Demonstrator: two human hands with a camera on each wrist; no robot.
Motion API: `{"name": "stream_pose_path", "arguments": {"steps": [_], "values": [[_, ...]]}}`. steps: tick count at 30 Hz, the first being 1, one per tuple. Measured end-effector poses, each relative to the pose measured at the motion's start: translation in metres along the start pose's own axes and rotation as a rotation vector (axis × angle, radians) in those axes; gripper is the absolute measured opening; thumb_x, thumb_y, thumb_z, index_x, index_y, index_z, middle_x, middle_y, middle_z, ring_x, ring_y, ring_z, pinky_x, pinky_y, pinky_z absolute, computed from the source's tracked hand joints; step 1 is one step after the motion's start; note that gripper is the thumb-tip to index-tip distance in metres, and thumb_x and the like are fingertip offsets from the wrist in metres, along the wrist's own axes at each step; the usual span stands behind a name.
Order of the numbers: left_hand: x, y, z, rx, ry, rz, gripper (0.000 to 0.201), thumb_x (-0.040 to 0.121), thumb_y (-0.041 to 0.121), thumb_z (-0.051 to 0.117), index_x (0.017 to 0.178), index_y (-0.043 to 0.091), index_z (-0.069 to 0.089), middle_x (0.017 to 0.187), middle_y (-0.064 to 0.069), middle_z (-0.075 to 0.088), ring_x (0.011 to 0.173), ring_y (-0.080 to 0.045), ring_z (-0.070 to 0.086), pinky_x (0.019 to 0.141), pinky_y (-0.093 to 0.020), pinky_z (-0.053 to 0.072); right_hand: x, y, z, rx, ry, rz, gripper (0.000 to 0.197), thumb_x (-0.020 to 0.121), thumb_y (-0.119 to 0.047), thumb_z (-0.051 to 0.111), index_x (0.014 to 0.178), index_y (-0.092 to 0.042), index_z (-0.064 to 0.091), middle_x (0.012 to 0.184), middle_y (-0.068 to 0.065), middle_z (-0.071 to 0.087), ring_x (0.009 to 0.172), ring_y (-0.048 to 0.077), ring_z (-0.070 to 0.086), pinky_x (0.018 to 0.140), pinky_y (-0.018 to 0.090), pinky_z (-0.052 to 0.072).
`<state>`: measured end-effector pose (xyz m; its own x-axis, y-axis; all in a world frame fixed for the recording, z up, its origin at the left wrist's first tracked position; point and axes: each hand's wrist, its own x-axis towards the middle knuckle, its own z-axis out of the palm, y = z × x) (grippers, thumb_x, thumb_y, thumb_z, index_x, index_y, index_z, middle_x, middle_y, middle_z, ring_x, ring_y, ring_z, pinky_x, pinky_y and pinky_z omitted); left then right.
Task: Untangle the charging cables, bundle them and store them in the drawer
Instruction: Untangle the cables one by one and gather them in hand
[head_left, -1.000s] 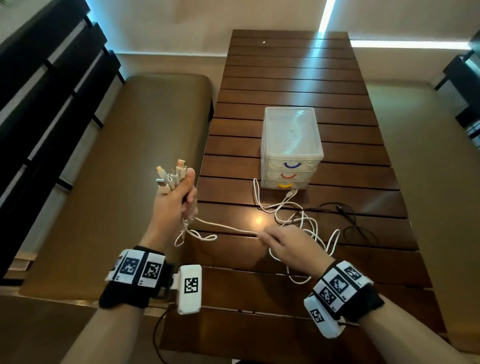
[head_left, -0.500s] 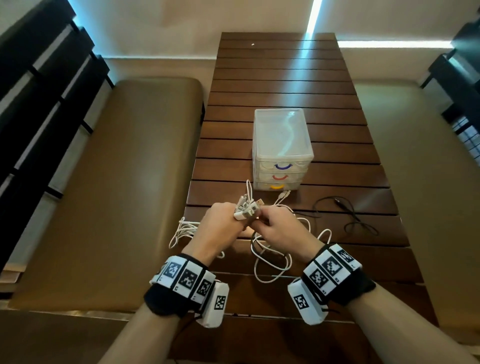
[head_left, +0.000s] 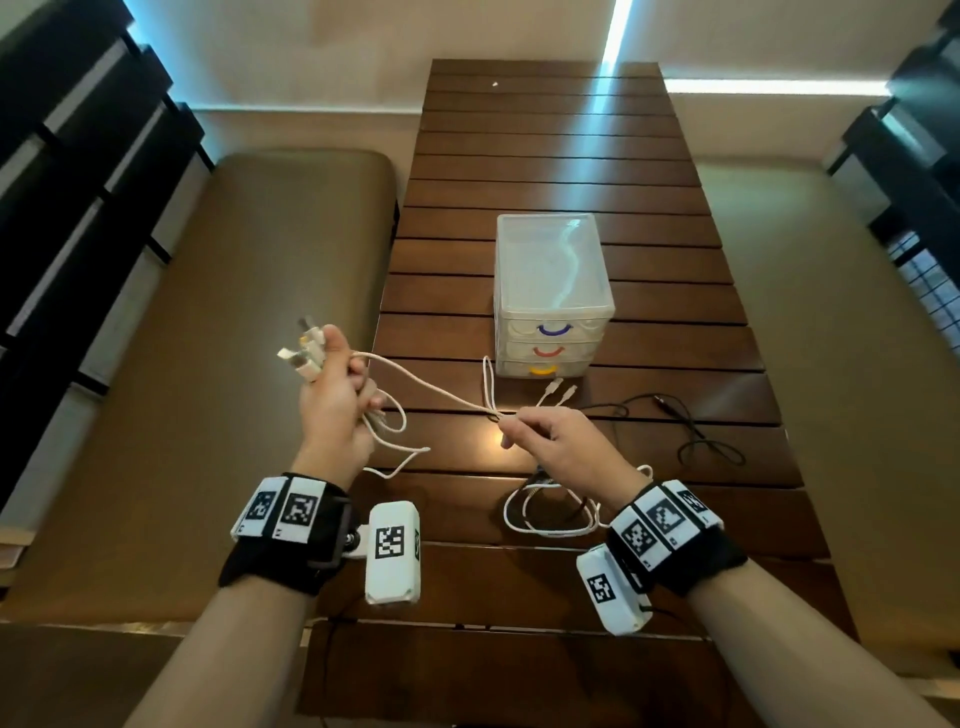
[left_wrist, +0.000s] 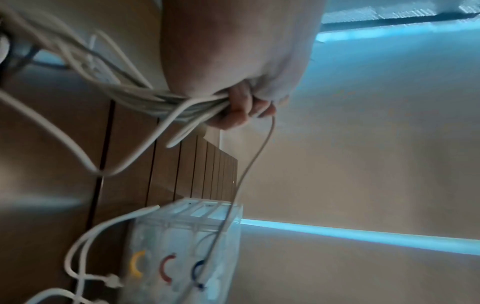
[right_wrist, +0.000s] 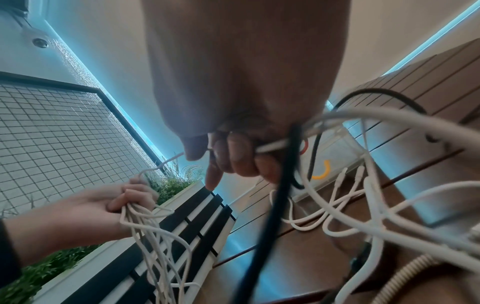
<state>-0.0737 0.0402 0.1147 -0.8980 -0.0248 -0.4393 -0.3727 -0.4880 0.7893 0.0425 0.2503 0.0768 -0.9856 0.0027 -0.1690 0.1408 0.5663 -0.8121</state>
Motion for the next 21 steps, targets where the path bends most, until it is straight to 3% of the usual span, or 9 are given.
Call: {"name": "stream_pose_path", "arguments": {"steps": [3,6,8,10,12,13,15,18,21], "values": [[0.002,0.004,-0.004,-0.026,0.092,-0.009,0.035,0.098,0.046,0.054,0.077,0.018,0.055,0.061,0.009,0.055,0.041,-0.003,0.036,0.039,-0.016,0.036,0.000,0.009,0.001,-0.075,-0.016,0.077,0.039,0.104,-0.037,0.046,0.081,-0.018,0.072,0.066,-0.002,0.057,0.064,0.005,0.051,0.065,0.028,0.038],[-0.002,-0.005,-0.005,0.625,0.058,0.288,0.027,0.101,0.039,0.054,0.087,0.019,0.067,0.076,0.005,0.068,0.054,-0.009,0.049,0.045,-0.026,0.047,0.002,0.009,0.003,-0.209,-0.020,0.136,0.041,0.103,-0.041,0.045,0.077,-0.022,0.069,0.069,-0.008,0.062,0.070,0.004,0.057,0.067,0.029,0.043],[-0.005,-0.016,-0.006,1.002,0.046,0.542,0.023,0.102,0.029,0.055,0.101,0.012,0.070,0.080,0.002,0.068,0.066,-0.018,0.062,0.062,-0.032,0.051,0.004,0.002,0.004,-0.278,-0.043,0.146,0.040,0.103,-0.042,0.045,0.078,-0.022,0.069,0.070,-0.008,0.063,0.071,0.005,0.059,0.066,0.029,0.044],[-0.016,-0.027,-0.002,1.112,-0.124,0.751,0.032,0.100,0.009,0.053,0.130,0.010,0.064,0.120,-0.002,0.069,0.103,-0.013,0.066,0.084,-0.016,0.050,0.006,-0.008,0.004,-0.318,-0.057,0.128,0.039,0.103,-0.041,0.046,0.079,-0.020,0.069,0.067,-0.009,0.062,0.067,0.004,0.057,0.063,0.027,0.043],[-0.028,-0.042,0.001,1.160,-0.401,0.856,0.053,0.095,0.001,0.057,0.145,0.015,0.048,0.151,0.008,0.043,0.121,0.003,0.050,0.099,-0.008,0.042,0.008,-0.015,0.004,-0.312,-0.073,0.088,0.035,0.101,-0.040,0.049,0.076,-0.024,0.067,0.064,-0.010,0.060,0.063,0.002,0.056,0.061,0.027,0.041],[-0.034,-0.049,0.001,1.238,-0.523,0.865,0.058,0.093,0.003,0.063,0.146,0.018,0.046,0.154,0.010,0.037,0.122,0.004,0.047,0.104,-0.013,0.041,0.009,-0.018,0.004,-0.290,-0.092,0.065,0.030,0.099,-0.039,0.054,0.074,-0.025,0.065,0.066,-0.009,0.063,0.064,0.005,0.058,0.062,0.028,0.043],[-0.040,-0.065,-0.004,1.329,-0.704,0.748,0.062,0.086,0.013,0.075,0.142,0.026,0.053,0.144,0.007,0.055,0.122,0.000,0.055,0.103,-0.020,0.046,0.010,-0.019,0.005,-0.232,-0.134,0.043,0.018,0.089,-0.036,0.067,0.076,-0.023,0.066,0.076,-0.006,0.069,0.071,0.011,0.064,0.066,0.035,0.053],[-0.041,-0.069,-0.011,1.281,-0.720,0.407,0.021,0.086,0.024,0.069,0.105,0.030,0.071,0.097,0.012,0.073,0.090,-0.007,0.067,0.079,-0.027,0.053,0.008,-0.016,0.005,-0.193,-0.146,0.017,0.009,0.085,-0.024,0.069,0.076,-0.025,0.068,0.080,-0.006,0.071,0.074,0.012,0.065,0.072,0.040,0.056],[-0.039,-0.061,-0.009,1.422,-0.701,0.341,0.008,0.090,0.024,0.059,0.087,0.024,0.067,0.087,0.004,0.072,0.082,-0.020,0.066,0.074,-0.037,0.054,0.004,-0.014,0.006,-0.078,-0.153,-0.023,0.016,0.090,-0.021,0.069,0.075,-0.025,0.070,0.074,-0.008,0.070,0.071,0.006,0.064,0.069,0.029,0.052]]}}
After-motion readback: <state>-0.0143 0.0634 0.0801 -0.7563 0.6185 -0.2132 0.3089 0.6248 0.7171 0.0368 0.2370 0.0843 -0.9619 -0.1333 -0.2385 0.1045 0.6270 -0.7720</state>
